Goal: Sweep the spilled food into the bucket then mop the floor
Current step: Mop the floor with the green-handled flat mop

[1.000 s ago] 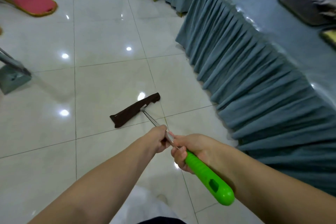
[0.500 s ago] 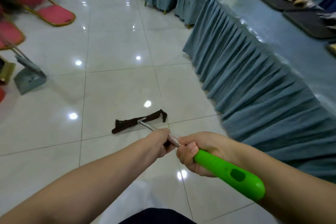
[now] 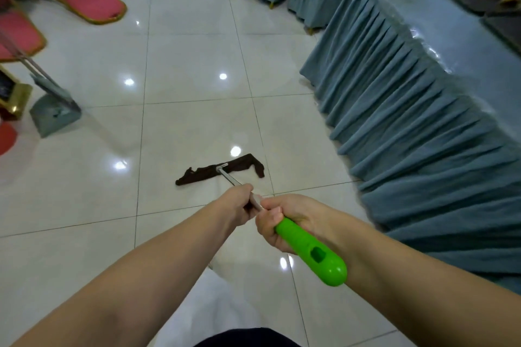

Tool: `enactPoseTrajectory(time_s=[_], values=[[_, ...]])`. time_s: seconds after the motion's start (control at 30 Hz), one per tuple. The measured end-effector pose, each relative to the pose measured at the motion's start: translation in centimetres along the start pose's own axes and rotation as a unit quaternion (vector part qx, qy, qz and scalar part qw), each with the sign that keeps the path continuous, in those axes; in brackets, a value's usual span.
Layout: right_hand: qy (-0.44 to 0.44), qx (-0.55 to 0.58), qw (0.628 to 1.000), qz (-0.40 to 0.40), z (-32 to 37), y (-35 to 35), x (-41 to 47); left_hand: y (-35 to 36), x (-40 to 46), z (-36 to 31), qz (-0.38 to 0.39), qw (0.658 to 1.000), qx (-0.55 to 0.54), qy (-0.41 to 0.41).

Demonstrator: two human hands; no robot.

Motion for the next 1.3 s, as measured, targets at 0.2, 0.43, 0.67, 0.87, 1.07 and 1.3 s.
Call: enactPoseTrajectory(time_s=[0.2,0.43,0.67,0.87,1.07,1.3], values=[[0.003,0.003,1.0,-0.006,4.6,7.3,5.4,-4.2,4.3,-8.1,-0.015,1.0,-0.019,0.0],[-0.022,0.028,0.999,-0.018,11.7,16.3,10.2,-8.4,9.2,-18.8,-0.019,0.999,-0.027,-0.008],[-0.024,0.022,0.999,-0.003,17.9,22.2,13.5,-10.5,12.4,-26.7,-0.032,0.999,-0.018,-0.001],[-0.033,0.005,0.999,-0.005,18.8,25.6,17.0,-13.6,13.8,-29.6,-0.054,0.998,0.013,0.01],[-0.037,0.004,0.999,-0.002,15.1,26.1,19.3,-17.7,15.2,-27.4,-0.069,0.997,-0.034,-0.001],[-0.006,-0.007,1.0,-0.006,9.1,23.4,18.5,-19.7,12.0,-21.5,-0.063,0.997,-0.042,0.009]])
Point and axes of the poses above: each hand's wrist, its own x-axis towards the middle knuckle, its own y-axis out of the palm, z = x × y, the point moved 4 cm from there along x, towards the middle knuckle, and after that the axes turned 5 degrees about y, right-handed, at the moved point
